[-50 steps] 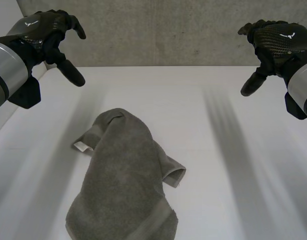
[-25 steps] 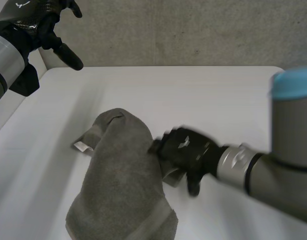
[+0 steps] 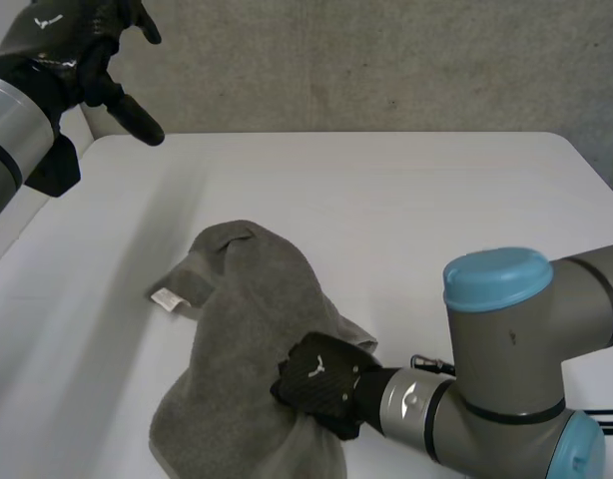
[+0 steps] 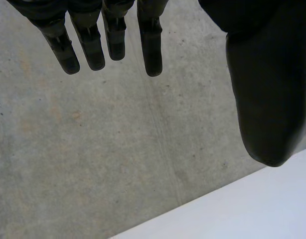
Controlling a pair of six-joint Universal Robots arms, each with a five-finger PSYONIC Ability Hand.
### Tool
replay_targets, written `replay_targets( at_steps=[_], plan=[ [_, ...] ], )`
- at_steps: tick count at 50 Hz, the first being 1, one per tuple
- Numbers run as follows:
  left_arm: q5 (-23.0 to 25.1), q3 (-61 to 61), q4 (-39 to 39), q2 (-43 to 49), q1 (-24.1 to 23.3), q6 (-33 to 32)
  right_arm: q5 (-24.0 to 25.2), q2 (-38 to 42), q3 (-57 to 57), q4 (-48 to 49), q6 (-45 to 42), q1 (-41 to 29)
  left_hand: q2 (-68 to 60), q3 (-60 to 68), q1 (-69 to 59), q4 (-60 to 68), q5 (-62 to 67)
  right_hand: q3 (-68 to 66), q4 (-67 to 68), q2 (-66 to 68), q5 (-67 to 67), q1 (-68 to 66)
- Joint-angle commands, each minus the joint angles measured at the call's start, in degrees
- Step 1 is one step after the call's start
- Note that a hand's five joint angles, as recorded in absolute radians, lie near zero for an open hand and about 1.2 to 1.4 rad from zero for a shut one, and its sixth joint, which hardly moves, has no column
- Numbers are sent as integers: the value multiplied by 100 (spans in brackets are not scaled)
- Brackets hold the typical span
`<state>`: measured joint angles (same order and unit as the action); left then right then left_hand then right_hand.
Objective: Fold the towel.
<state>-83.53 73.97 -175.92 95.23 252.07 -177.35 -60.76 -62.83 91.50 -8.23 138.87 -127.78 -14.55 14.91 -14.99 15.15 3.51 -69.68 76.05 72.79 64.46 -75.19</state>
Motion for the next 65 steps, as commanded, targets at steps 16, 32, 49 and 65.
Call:
replay_targets(
  at_steps=[16,32,49,65],
  plan=[
    [1419,452,5,1736,-677,-2567,-1024,-425,-1476,-21,1247,2749,350,-385,394,-409,-245,-1032,395,721,554,-481],
    [1401,487,-48,2474,-809,-2708,-2230,-405,-1381,-126,773,2707,350,-385,394,-409,-245,5968,-6605,-6279,-6446,6519],
    [1401,707,-795,2992,-1353,-2647,-1008,-602,-351,-82,702,1634,283,-318,327,-342,-178,5968,-6605,-6279,-6446,6519],
    [866,-65,-927,3255,-2144,-407,-1948,69,-370,339,799,1827,114,-149,158,-174,-10,5959,-6597,-6270,-6437,6511]
  ],
)
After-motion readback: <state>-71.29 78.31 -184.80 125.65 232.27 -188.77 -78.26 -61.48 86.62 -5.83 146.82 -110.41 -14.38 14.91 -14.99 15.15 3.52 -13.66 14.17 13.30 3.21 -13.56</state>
